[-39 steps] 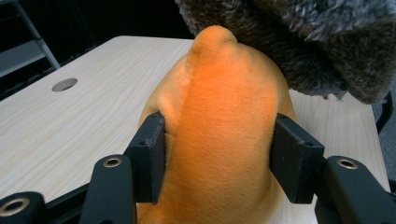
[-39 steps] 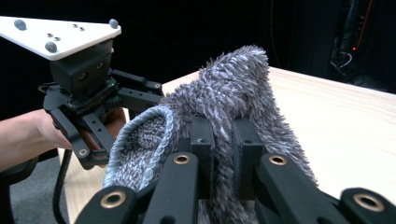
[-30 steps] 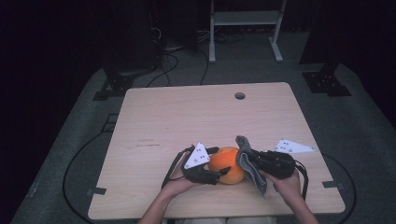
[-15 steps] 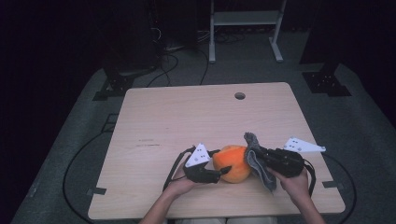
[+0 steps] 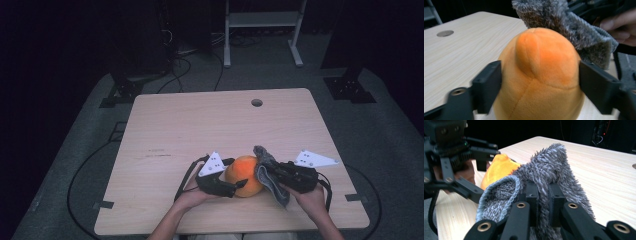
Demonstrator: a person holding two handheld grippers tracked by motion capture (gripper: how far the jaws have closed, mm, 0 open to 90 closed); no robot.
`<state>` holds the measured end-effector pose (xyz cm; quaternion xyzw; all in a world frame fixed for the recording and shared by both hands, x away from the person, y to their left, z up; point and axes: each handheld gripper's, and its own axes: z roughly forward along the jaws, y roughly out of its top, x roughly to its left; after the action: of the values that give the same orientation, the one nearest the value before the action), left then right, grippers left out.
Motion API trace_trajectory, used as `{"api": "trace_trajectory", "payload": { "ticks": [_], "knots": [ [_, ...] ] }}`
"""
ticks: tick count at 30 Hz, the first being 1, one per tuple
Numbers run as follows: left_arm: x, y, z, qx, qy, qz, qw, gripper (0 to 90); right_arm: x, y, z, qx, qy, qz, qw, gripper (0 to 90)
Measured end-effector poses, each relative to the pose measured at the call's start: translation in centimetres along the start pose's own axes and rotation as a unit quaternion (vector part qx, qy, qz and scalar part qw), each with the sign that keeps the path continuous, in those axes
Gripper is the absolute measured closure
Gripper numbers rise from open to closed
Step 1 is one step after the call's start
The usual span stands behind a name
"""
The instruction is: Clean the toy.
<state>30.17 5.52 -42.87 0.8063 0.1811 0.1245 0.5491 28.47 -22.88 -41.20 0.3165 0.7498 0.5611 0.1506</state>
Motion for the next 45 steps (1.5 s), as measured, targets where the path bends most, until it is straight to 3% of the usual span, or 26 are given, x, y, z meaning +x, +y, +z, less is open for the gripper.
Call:
{"api": "trace_trajectory", "payload": {
  "ticks": [2,7,9,12,14,16,19,20,22,25,27,29,30,33,36,38,41,42,45],
  "knots": [
    [-0.2,-0.4,0.2,-0.006,0.007,0.003,1.0000,30.8,0.4,0.1,0.0,-0.002,0.006,-0.003,1.0000,80.9],
    [-0.2,-0.4,0.2,-0.003,0.014,0.002,0.9999,35.5,1.7,0.7,0.4,0.001,0.025,-0.041,0.9988,80.9],
    [-0.3,-0.5,0.1,-0.003,0.013,0.003,0.9999,37.2,0.9,0.5,0.3,0.000,0.014,-0.029,0.9995,80.8],
    [-0.3,-0.5,0.1,-0.003,0.011,0.004,0.9999,37.5,-1.1,-0.4,-0.1,0.008,-0.023,0.005,0.9997,80.8],
    [-0.2,-0.5,0.1,-0.004,0.011,0.002,0.9999,37.3,-1.8,-1.0,-0.4,0.021,-0.043,0.013,0.9988,80.9],
    [-0.2,-0.5,0.2,-0.005,0.011,0.000,0.9999,37.2,-1.6,-0.9,-0.5,0.021,-0.032,0.017,0.9991,80.9],
    [-0.4,-0.5,0.2,-0.002,0.007,0.007,0.9999,37.0,-0.5,-0.2,-0.3,0.008,0.000,-0.003,1.0000,80.9],
    [-0.4,-0.5,0.0,-0.003,-0.006,0.007,1.0000,35.7,0.0,0.1,-0.1,0.006,0.008,-0.015,0.9998,80.9],
    [0.0,-0.4,-0.4,-0.002,-0.019,-0.001,0.9998,26.6,0.2,0.2,0.0,0.011,0.008,-0.025,0.9996,80.9],
    [0.3,-0.3,-0.4,0.003,-0.010,-0.013,0.9999,22.3,-0.2,-0.1,-0.1,0.009,0.004,-0.020,0.9997,80.9],
    [-0.1,-0.4,0.0,0.003,-0.001,0.004,1.0000,27.5,-1.0,-0.5,-0.2,0.012,-0.009,0.000,0.9999,80.9],
    [-0.6,-0.5,0.4,0.004,0.013,0.016,0.9998,33.0,-0.7,-0.4,-0.3,0.016,-0.015,-0.003,0.9998,81.0],
    [-0.6,-0.4,0.5,0.004,0.019,0.014,0.9997,34.0,-0.4,-0.2,-0.3,0.015,-0.013,-0.010,0.9998,81.0],
    [-0.7,-0.4,0.7,0.002,0.022,0.010,0.9997,35.9,1.7,0.8,0.0,0.006,0.024,-0.041,0.9988,81.0],
    [-0.6,-0.6,0.4,0.004,0.019,0.011,0.9998,37.5,2.3,1.1,0.4,0.009,0.033,-0.060,0.9976,81.0],
    [-0.7,-0.7,0.4,0.002,0.017,0.011,0.9998,38.0,1.6,0.8,0.3,0.007,0.024,-0.053,0.9983,81.0],
    [-0.9,-0.5,0.6,0.002,0.016,0.016,0.9997,37.9,-0.4,-0.2,-0.4,0.021,-0.022,-0.036,0.9989,81.0],
    [-0.9,-0.5,0.7,0.001,0.016,0.017,0.9997,37.9,-1.0,-0.6,-0.7,0.025,-0.029,-0.021,0.9990,81.0],
    [-1.0,-0.5,0.8,-0.001,0.019,0.016,0.9997,37.9,-1.2,-0.8,-0.7,0.032,-0.036,-0.022,0.9986,81.0]
  ]
}}
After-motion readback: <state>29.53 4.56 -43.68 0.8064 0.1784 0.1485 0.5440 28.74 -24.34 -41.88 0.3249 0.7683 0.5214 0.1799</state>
